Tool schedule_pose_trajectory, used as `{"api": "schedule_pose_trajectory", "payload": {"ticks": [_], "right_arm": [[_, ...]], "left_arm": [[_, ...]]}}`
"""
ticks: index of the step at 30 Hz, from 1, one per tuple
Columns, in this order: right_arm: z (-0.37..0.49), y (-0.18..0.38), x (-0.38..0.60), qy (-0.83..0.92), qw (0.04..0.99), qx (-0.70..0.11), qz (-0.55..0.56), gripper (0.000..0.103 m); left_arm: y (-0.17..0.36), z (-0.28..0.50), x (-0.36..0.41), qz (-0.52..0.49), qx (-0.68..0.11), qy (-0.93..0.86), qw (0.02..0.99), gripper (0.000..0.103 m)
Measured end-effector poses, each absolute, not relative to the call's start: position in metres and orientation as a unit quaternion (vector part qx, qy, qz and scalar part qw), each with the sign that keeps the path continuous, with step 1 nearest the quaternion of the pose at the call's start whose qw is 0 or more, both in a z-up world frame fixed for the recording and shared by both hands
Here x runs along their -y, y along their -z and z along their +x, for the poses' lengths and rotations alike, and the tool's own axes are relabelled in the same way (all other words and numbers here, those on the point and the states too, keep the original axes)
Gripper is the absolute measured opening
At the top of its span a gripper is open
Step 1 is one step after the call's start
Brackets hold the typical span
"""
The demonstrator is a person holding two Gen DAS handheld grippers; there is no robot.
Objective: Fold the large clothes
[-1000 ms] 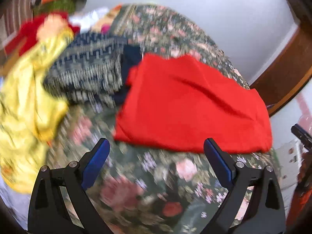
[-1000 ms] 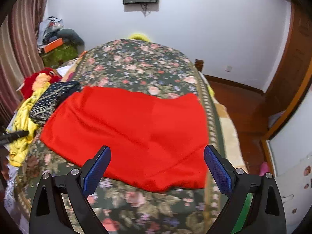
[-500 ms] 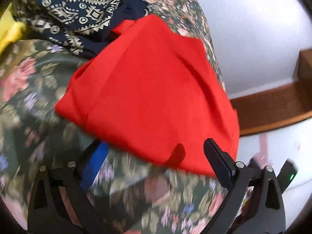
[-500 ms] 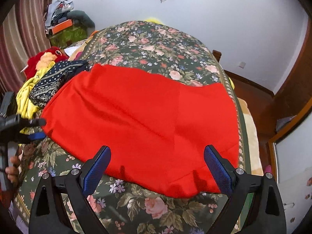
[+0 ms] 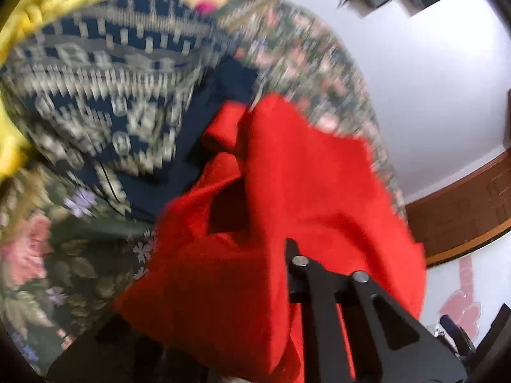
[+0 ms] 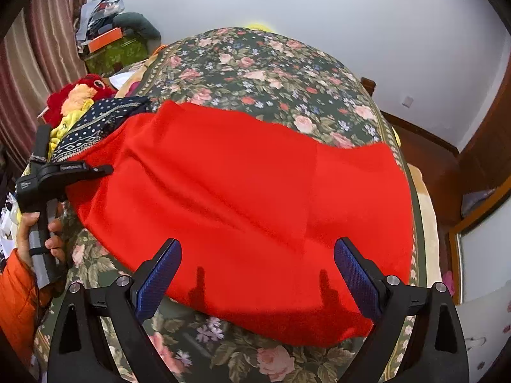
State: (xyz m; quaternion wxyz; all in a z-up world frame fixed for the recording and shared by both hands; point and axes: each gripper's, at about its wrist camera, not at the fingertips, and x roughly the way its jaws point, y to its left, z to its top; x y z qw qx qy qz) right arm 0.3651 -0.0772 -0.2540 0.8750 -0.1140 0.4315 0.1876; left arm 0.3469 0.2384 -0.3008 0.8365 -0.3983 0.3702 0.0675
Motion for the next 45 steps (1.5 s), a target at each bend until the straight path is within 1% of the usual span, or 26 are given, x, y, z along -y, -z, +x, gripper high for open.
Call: {"api": "schedule_pose_trajectory", "payload": {"ticks": [5,7,10,13,15,16,18,21,26,28,32,35,38,40,44,45], "right_arm": [[0.372,0.245,0.046,-0.227,0.866,-0.434,-0.103,0.096],[0.377,0.248,0.03,-0.245,0.859,-0.439,-0.097,0.096],[0.387,0.264,-0.005,-0.272,0.839,-0.461,-0.091,0.096],[0.396,0.297,-0.04,-0.302,0.803,-0.506,-0.095,0.096],[0.398,0.328,-0.064,-0.303,0.779,-0.535,-0.121,0.1],[0.397,0.335,-0.07,-0.302,0.777,-0.536,-0.131,0.103],[0.39,0.344,-0.081,-0.294,0.781,-0.525,-0.167,0.103],[0.386,0.336,-0.081,-0.313,0.77,-0.521,-0.193,0.103],[0.389,0.302,-0.022,-0.329,0.778,-0.529,-0.085,0.103],[0.389,0.283,0.016,-0.323,0.791,-0.518,-0.038,0.103],[0.381,0.253,0.082,-0.28,0.827,-0.488,0.007,0.103],[0.367,0.236,0.134,-0.241,0.851,-0.466,0.019,0.103],[0.352,0.229,0.182,-0.197,0.87,-0.451,0.035,0.103],[0.341,0.231,0.21,-0.17,0.875,-0.451,0.043,0.103],[0.327,0.246,0.25,-0.133,0.873,-0.465,0.062,0.103],[0.325,0.251,0.256,-0.129,0.871,-0.469,0.068,0.103]], "left_arm": [[0.234,0.318,-0.232,-0.356,-0.296,-0.068,0.884,0.008],[0.21,0.305,-0.232,-0.34,-0.27,-0.073,0.898,0.007],[0.19,0.292,-0.233,-0.322,-0.249,-0.088,0.909,0.007],[0.182,0.274,-0.238,-0.309,-0.242,-0.108,0.913,0.007],[0.182,0.267,-0.241,-0.31,-0.244,-0.111,0.912,0.006],[0.186,0.27,-0.241,-0.312,-0.251,-0.109,0.91,0.006],[0.193,0.271,-0.238,-0.309,-0.267,-0.115,0.905,0.006],[0.198,0.276,-0.231,-0.301,-0.274,-0.12,0.906,0.006],[0.175,0.284,-0.207,-0.281,-0.262,-0.098,0.918,0.006],[0.156,0.292,-0.183,-0.262,-0.254,-0.077,0.928,0.006],[0.127,0.315,-0.126,-0.228,-0.246,-0.024,0.942,0.005],[0.119,0.334,-0.075,-0.207,-0.255,0.023,0.944,0.005],[0.131,0.357,-0.026,-0.195,-0.288,0.063,0.935,0.005],[0.151,0.371,0.006,-0.195,-0.328,0.098,0.919,0.005],[0.204,0.388,0.064,-0.155,-0.421,0.149,0.881,0.005],[0.225,0.392,0.08,-0.133,-0.459,0.166,0.863,0.005]]}}
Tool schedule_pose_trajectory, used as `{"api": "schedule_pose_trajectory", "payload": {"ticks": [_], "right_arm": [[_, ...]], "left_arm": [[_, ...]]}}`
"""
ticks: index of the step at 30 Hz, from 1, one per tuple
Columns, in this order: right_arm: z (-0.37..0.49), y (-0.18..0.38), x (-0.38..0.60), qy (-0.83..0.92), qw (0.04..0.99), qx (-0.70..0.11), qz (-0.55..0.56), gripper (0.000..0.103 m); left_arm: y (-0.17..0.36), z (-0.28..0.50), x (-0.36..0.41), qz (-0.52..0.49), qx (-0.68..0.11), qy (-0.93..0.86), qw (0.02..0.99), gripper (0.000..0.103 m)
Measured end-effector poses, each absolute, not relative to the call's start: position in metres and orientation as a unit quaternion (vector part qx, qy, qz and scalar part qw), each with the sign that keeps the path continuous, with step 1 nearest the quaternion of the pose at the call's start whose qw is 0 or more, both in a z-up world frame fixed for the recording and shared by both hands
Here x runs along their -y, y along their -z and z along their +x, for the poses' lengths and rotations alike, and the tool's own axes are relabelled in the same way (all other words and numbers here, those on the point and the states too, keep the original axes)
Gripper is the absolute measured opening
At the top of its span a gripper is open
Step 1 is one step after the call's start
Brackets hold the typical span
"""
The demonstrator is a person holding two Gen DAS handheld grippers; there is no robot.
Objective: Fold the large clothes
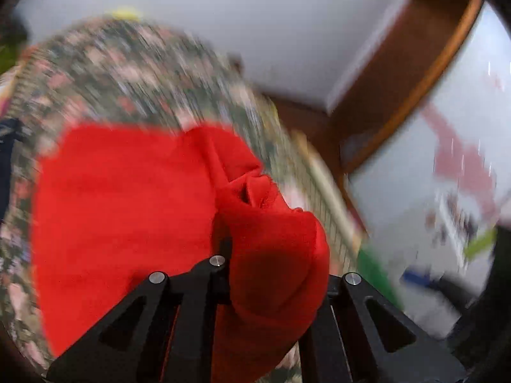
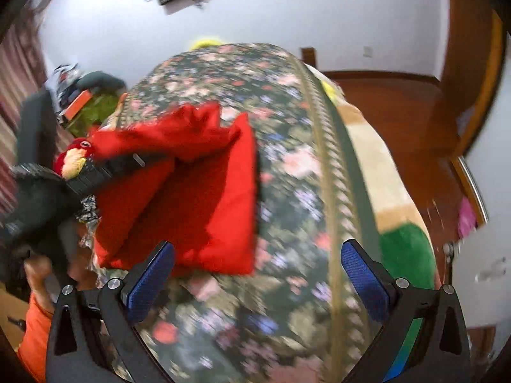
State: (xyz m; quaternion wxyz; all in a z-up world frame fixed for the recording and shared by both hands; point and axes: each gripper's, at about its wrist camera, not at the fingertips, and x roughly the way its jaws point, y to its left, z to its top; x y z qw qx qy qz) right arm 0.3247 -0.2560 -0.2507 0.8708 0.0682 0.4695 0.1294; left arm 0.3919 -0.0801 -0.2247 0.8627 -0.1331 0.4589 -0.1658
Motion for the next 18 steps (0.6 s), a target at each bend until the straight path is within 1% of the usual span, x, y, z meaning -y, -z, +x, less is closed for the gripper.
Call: {"api": "schedule_pose_trajectory", "payload": {"ticks": [2,4,6,8,9,10,11,12,13,14,16,18], "right_arm": [[0.319,0.258,0.263,-0.124,0.867,-0.476,0.081,0.103],[0.318,0.264,0.269,-0.123,0.863,-0.481,0.095,0.103],[0.317,0.268,0.271,-0.126,0.859,-0.483,0.112,0.103],[0.317,0.268,0.272,-0.131,0.857,-0.483,0.122,0.103],[0.314,0.265,0.272,-0.133,0.858,-0.481,0.123,0.103],[0.314,0.262,0.271,-0.136,0.86,-0.477,0.123,0.103],[0.315,0.259,0.268,-0.139,0.862,-0.473,0.122,0.103],[0.315,0.256,0.265,-0.144,0.863,-0.469,0.121,0.103],[0.316,0.251,0.261,-0.151,0.864,-0.465,0.122,0.103],[0.317,0.249,0.257,-0.156,0.864,-0.463,0.122,0.103],[0.32,0.245,0.248,-0.166,0.863,-0.462,0.123,0.103],[0.325,0.243,0.237,-0.176,0.86,-0.462,0.123,0.103]], "left_arm": [[0.251,0.392,0.095,-0.106,-0.498,0.189,0.84,0.005],[0.265,0.39,0.097,-0.105,-0.519,0.21,0.822,0.005],[0.263,0.388,0.092,-0.114,-0.519,0.223,0.817,0.005],[0.252,0.381,0.085,-0.112,-0.513,0.226,0.82,0.009],[0.248,0.376,0.084,-0.107,-0.512,0.228,0.821,0.017],[0.241,0.37,0.081,-0.101,-0.511,0.232,0.821,0.031],[0.234,0.366,0.079,-0.098,-0.509,0.232,0.823,0.039],[0.23,0.361,0.076,-0.097,-0.505,0.233,0.826,0.051],[0.22,0.351,0.068,-0.097,-0.489,0.232,0.835,0.058],[0.214,0.346,0.064,-0.097,-0.478,0.23,0.842,0.061],[0.198,0.331,0.045,-0.097,-0.453,0.215,0.86,0.069],[0.187,0.322,0.019,-0.094,-0.43,0.186,0.878,0.073]]}}
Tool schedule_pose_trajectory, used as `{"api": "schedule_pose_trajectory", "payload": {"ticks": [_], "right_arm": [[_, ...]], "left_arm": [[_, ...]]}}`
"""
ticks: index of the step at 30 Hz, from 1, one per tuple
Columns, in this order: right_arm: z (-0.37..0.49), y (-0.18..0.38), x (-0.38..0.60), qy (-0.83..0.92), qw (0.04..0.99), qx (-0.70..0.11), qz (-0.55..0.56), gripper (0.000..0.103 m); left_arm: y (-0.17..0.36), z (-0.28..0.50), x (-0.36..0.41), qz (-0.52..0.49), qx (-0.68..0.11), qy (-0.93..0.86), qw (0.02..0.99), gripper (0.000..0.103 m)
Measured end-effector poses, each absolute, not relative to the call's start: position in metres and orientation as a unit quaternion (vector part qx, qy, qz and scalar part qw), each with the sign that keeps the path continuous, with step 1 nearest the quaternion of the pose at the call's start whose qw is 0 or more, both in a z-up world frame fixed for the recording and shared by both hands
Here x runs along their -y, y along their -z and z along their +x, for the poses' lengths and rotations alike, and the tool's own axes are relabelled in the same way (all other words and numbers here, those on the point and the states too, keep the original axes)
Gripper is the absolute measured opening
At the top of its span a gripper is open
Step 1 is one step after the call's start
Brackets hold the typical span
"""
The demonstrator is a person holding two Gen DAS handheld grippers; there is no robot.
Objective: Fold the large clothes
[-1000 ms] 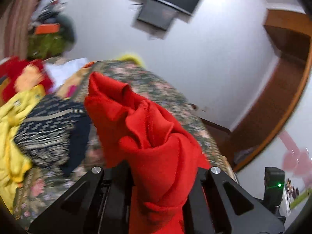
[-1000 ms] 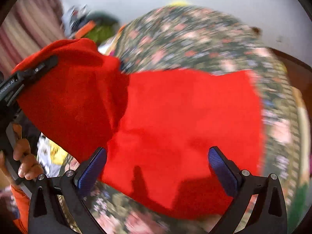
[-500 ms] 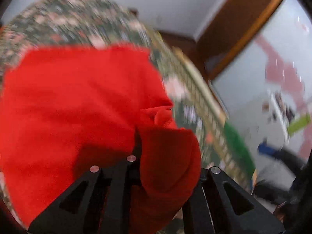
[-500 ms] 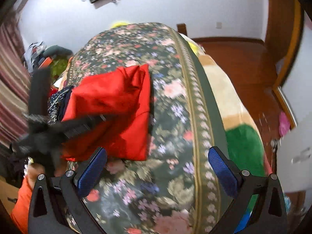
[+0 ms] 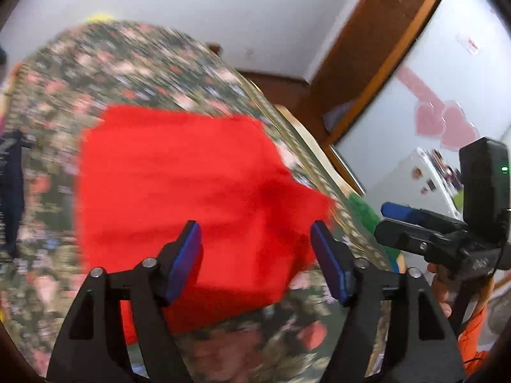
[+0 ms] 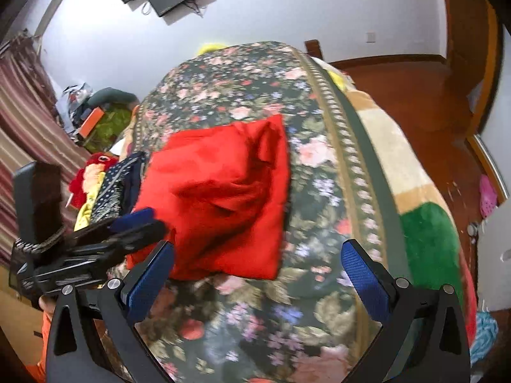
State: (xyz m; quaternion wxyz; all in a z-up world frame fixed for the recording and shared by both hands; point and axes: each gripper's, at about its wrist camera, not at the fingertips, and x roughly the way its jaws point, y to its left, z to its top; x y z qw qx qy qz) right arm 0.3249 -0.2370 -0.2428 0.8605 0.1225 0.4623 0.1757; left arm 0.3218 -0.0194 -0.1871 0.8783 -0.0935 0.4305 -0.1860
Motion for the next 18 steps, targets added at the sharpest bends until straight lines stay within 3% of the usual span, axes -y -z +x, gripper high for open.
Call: {"api": "schedule_pose_trajectory", "payload": {"ticks": [4,11,14,18], "right_arm": [[0.337,0.243,0.206,-0.201,0.855,-0.464,0.12,0.103],[0.368,0.295,0.163,-0.182,0.833,-0.52,0.052,0.103],[0.372,0.327,0.169,-0.146,0.821,-0.552,0.014,0.103],[0.37,0.332,0.202,-0.154,0.806,-0.567,0.068,0.103]], "left_arm": [[0.182,0.315,-0.031,-0.072,-0.4,0.088,0.909,0.091],[0.251,0.328,-0.064,-0.031,-0.488,0.032,0.871,0.092],[0.267,0.32,-0.062,-0.017,-0.477,0.027,0.879,0.093],[0.261,0.319,-0.062,0.003,-0.473,0.043,0.88,0.092]]}}
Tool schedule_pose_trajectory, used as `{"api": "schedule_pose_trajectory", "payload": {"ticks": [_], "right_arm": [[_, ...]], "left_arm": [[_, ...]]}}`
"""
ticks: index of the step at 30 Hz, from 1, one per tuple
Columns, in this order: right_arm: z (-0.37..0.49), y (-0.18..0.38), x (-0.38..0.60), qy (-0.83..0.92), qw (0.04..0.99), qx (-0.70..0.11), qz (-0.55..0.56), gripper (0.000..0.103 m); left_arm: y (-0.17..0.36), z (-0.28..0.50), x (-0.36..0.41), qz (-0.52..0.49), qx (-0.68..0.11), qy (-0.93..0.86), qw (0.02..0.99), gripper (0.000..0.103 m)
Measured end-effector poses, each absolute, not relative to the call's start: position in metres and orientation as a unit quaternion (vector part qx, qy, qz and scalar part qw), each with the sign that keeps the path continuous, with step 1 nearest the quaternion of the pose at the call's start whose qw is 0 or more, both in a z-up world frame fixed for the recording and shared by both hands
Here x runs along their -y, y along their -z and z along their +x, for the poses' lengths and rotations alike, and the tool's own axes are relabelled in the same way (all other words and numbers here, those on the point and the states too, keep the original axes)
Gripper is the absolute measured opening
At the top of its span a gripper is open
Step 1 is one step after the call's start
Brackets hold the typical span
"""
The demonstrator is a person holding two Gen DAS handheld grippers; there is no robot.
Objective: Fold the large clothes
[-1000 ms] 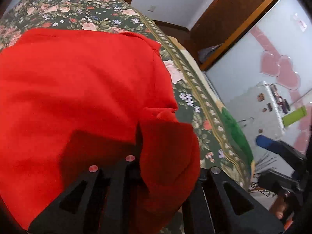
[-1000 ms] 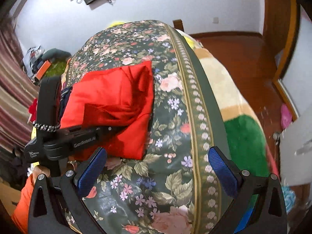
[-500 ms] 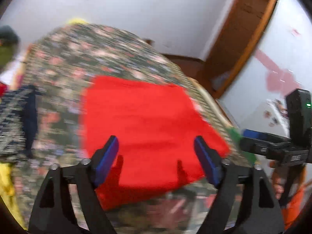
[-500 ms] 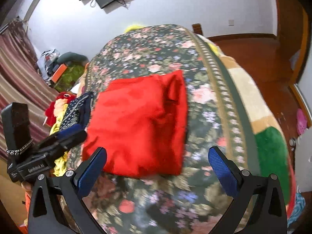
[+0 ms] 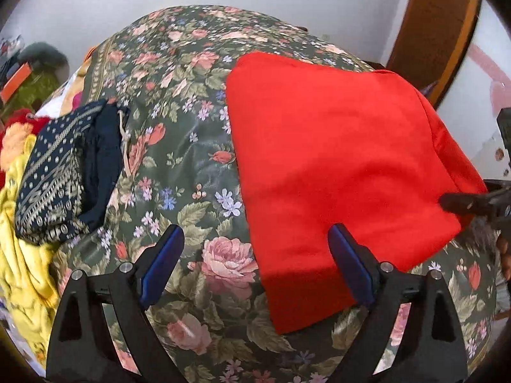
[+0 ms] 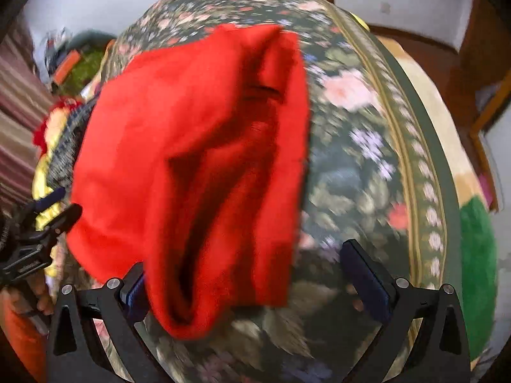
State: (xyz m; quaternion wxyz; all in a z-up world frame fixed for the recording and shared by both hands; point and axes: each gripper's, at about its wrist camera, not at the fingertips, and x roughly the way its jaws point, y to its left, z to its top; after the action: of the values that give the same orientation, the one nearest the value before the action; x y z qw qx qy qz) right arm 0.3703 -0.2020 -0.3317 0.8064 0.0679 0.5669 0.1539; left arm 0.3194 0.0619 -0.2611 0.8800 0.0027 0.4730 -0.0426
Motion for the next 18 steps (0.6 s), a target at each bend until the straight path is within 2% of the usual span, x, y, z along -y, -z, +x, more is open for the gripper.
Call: {"api": "schedule_pose_trajectory", "payload": {"ticks": [9,18], "right_arm": [[0.401,0.277,0.184,-0.169,0.848,-0.501,0.03,0.103],[0.472,0.308,0.179,-0.159,0.835,-0.525,0.029,0.103]], "left_arm": [[0.226,0.365,-0.057,0.028,-0.444,0.037,0.895,0.092],[0.244,0.421,-0.062,0.008,-0.466,0.035,0.884,0.093]]}}
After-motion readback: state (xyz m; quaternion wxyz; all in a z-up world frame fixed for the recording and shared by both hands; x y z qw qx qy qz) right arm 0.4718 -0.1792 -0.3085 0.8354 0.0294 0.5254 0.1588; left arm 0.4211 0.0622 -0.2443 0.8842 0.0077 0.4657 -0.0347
